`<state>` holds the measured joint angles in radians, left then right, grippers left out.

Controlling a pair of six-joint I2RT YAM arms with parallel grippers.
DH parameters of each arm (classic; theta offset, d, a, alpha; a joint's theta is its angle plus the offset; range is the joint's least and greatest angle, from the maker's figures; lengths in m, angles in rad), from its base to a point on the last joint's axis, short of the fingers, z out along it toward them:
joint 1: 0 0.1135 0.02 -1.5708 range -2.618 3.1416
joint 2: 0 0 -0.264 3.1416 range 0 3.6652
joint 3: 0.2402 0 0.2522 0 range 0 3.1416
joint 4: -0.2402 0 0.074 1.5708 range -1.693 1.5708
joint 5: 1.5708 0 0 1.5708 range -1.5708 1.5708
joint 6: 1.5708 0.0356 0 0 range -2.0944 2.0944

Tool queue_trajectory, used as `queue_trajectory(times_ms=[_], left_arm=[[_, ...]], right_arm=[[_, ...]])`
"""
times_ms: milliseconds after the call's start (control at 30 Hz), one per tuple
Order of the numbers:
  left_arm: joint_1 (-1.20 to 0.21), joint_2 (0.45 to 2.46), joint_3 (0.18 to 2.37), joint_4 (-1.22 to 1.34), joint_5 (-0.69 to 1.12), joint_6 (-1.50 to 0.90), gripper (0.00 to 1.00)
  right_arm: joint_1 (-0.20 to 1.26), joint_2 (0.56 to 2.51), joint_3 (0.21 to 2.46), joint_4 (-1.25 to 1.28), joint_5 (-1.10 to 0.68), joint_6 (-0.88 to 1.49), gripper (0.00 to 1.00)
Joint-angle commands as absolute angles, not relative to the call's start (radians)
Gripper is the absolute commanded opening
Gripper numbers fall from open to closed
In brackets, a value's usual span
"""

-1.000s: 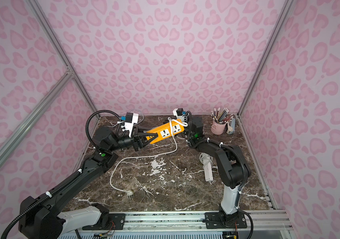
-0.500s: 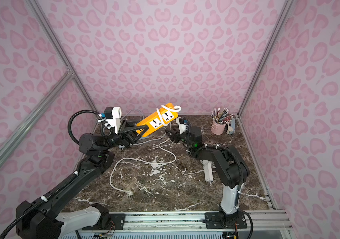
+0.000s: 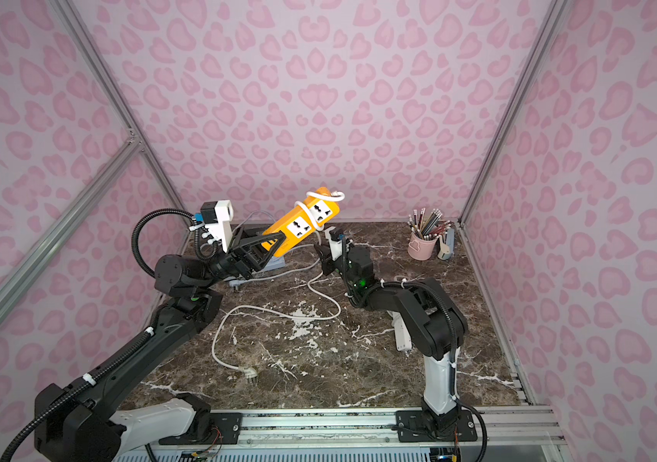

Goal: Wrap the cord around the power strip
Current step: Wrap the power cord around the power strip.

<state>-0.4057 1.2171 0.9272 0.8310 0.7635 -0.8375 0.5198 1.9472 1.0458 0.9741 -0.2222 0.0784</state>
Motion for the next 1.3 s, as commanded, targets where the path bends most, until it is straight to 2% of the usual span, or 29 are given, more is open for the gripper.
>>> queue_trajectory(times_ms=[0,33,100,233,367,600,700,867,1033,1133,1267], left_arm=[[-0.325,1.214,0.918,0.873,0.648,-0.880,0.03],[-0.288,1.222,0.915,0.867,0.631,-0.890,0.03],[-0.230,1.240,0.927,0.815,0.591,-0.849,0.03],[-0.178,1.275,0.976,0.559,0.424,-0.607,0.03],[-0.177,1.342,1.030,0.347,0.291,-0.387,0.03],[-0.221,1.388,1.079,0.009,0.131,-0.087,0.03],[-0.237,1.392,1.089,-0.098,0.125,-0.018,0.03],[-0.301,1.418,1.123,-0.275,0.326,0.068,0.03],[-0.400,1.428,1.135,-0.384,0.594,0.133,0.03],[-0.421,1.399,1.116,-0.369,0.779,0.132,0.03],[-0.428,1.339,1.065,-0.220,1.024,0.048,0.03]], right_arm=[[0.555,1.914,1.015,0.959,-0.105,-0.074,0.03],[0.573,1.891,0.990,0.934,-0.073,-0.123,0.00],[0.598,1.848,0.942,0.887,-0.024,-0.212,0.00],[0.657,1.731,0.845,0.803,0.044,-0.365,0.00],[0.725,1.618,0.798,0.743,0.201,-0.517,0.00],[0.726,1.444,0.844,0.639,0.208,-0.670,0.00],[0.718,1.416,0.902,0.598,0.222,-0.735,0.00],[0.643,1.413,1.033,0.553,0.127,-0.695,0.00],[0.573,1.509,1.193,0.496,0.003,-0.643,0.00],[0.507,1.610,1.305,0.426,-0.070,-0.600,0.00],[0.390,1.735,1.462,0.304,-0.343,-0.433,0.00]])
